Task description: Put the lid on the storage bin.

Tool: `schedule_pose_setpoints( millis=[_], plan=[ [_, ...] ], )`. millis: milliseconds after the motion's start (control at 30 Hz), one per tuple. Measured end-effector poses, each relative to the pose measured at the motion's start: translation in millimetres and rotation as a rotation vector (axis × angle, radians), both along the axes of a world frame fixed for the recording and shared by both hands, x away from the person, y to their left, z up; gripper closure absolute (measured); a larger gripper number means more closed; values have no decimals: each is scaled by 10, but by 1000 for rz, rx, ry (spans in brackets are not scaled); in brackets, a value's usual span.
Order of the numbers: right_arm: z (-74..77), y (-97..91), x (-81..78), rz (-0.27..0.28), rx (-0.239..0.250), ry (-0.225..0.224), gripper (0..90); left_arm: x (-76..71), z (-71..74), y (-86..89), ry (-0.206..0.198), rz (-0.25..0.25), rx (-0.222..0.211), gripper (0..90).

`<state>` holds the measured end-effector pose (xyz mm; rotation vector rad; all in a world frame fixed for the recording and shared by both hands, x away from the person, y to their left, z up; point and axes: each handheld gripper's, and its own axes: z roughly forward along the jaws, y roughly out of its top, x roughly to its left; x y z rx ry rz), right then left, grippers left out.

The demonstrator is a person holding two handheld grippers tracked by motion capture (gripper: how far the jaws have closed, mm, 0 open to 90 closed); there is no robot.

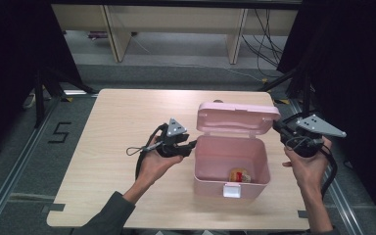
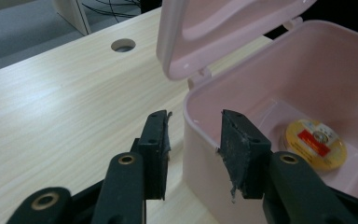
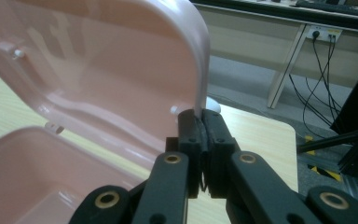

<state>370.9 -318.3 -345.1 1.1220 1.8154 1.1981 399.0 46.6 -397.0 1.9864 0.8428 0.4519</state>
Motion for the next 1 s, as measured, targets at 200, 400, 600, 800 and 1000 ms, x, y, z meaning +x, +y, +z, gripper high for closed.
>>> schedule_pose_setpoints(
  millis=[200, 400, 600, 800, 1000],
  plan=[
    [-33, -5, -91, 8, -6, -12, 875, -170, 2, 162, 18, -23, -23, 566],
    [-63, -28, -163, 20, -3, -1, 871, -331, -9, 285, 29, -50, -14, 417],
    [-96, -11, -236, 15, 25, 11, 868, -493, -36, 398, 35, -63, -16, 355],
    [-135, -36, -292, 33, 12, 0, 864, -668, -131, 545, 41, -76, -3, 343],
    [-165, -42, -345, 40, 16, 12, 862, -758, -182, 655, 44, -76, 9, 337]
  ],
)
